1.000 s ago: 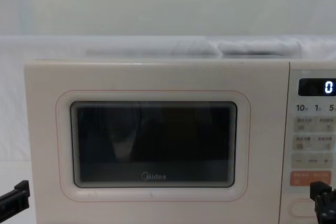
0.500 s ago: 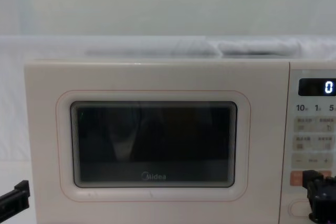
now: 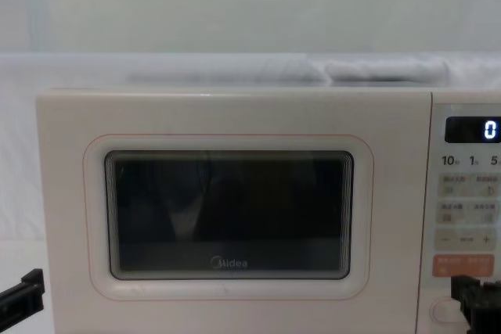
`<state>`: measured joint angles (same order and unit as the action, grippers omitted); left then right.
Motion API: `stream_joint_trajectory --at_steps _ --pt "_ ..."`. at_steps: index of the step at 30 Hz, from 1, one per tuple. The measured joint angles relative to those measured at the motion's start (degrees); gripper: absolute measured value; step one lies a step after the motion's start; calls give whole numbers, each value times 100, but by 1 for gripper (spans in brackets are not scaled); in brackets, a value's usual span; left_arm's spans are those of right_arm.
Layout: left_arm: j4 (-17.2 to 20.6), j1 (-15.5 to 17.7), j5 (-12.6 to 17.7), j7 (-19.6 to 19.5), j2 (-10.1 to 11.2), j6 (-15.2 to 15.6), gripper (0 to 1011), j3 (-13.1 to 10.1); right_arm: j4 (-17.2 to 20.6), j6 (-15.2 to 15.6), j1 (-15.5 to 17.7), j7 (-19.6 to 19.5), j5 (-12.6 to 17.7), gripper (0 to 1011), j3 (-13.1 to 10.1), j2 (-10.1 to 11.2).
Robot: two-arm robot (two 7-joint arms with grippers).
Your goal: Press the button to open the microwave door with one hand; close the microwave door with the other hand.
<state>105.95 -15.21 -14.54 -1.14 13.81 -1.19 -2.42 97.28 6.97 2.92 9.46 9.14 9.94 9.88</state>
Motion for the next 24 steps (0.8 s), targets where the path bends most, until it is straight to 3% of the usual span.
stream_joint_trajectory --at_steps 8,14,24 --pt "0 0 0 0 0 0 1001 0 -486 16 -261 126 53 0 37 19" --pt "0 0 0 0 0 0 1001 0 -914 -158 -488 171 77 0 64 -3" --pt "0 0 0 0 0 0 1001 0 -1213 -316 -638 157 112 0 5 -8"
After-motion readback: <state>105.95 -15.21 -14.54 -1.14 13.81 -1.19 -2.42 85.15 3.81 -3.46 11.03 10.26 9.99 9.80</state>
